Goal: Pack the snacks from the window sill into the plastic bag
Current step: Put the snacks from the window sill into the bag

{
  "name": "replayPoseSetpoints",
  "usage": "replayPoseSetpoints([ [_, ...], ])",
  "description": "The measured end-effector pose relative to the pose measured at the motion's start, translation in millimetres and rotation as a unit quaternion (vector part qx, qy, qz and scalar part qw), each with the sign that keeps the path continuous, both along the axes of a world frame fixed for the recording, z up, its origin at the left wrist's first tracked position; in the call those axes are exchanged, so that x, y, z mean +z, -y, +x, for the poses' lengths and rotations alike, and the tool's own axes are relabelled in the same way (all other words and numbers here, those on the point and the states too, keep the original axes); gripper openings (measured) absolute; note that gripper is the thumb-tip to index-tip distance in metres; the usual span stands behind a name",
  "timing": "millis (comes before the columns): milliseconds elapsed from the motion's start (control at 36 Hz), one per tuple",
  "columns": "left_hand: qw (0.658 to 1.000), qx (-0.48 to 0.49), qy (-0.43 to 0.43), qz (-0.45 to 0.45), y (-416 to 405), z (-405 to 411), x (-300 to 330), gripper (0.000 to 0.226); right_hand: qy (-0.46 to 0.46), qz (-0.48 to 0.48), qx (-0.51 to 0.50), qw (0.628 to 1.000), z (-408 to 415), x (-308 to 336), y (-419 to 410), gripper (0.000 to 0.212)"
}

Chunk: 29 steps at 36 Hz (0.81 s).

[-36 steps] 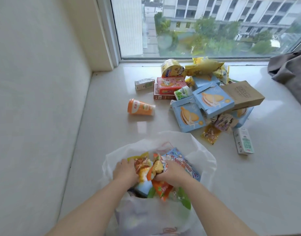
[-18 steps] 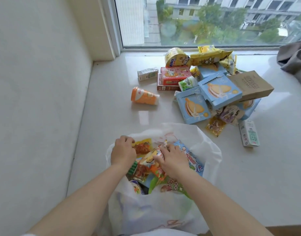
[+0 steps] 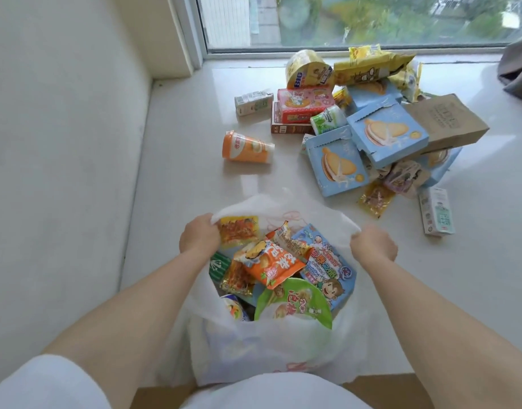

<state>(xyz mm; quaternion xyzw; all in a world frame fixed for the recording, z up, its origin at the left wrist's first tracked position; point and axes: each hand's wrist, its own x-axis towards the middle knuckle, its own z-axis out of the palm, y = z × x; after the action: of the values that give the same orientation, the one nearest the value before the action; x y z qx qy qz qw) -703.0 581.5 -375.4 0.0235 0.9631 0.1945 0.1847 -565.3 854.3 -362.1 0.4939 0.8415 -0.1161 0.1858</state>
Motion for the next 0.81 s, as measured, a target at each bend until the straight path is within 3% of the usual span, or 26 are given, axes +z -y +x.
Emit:
replayPoseSetpoints([
  [111, 0.99, 0.08, -0.105, 0.049, 2, -4, 15, 0.024, -0.242, 0.012, -0.087, 0.966, -1, 19, -11, 0.026],
  [167, 0.979, 0.119, -0.148, 0.069, 5, -5, 22, 0.026, -0.321, 0.026, -0.105, 0.941, -3, 31, -12, 0.025],
  [333, 0.952, 0.121, -0.244, 0.136, -1, -4, 40, 0.022, -0.435, 0.068, -0.118, 0.89, -3, 52, -11, 0.022],
  [444, 0.923, 0.095, -0.32, 0.189, -10, -11, 71, 0.039, -0.475, 0.099, -0.104, 0.868, 1, 63, -19, 0.029],
  [528, 0.915, 0.066, -0.357, 0.175, -8, -17, 88, 0.035, -0.46, 0.102, -0.094, 0.877, 8, 72, -27, 0.033],
  [611, 0.953, 0.042, -0.286, 0.088, 0, -21, 85, 0.024, -0.364, 0.074, -0.083, 0.925, 19, 74, -39, 0.029],
  [694, 0.984, -0.029, -0.176, -0.024, 8, -13, 73, 0.036, -0.277, 0.029, -0.054, 0.959, 26, 70, -41, 0.029],
  [750, 0.98, -0.103, -0.148, -0.087, 6, -1, 64, 0.052, -0.241, 0.025, -0.008, 0.97, 28, 63, -36, 0.034],
  [806, 0.962, -0.189, -0.153, -0.123, -4, 16, 57, 0.062, -0.209, 0.079, 0.072, 0.972, 33, 55, -24, 0.045],
])
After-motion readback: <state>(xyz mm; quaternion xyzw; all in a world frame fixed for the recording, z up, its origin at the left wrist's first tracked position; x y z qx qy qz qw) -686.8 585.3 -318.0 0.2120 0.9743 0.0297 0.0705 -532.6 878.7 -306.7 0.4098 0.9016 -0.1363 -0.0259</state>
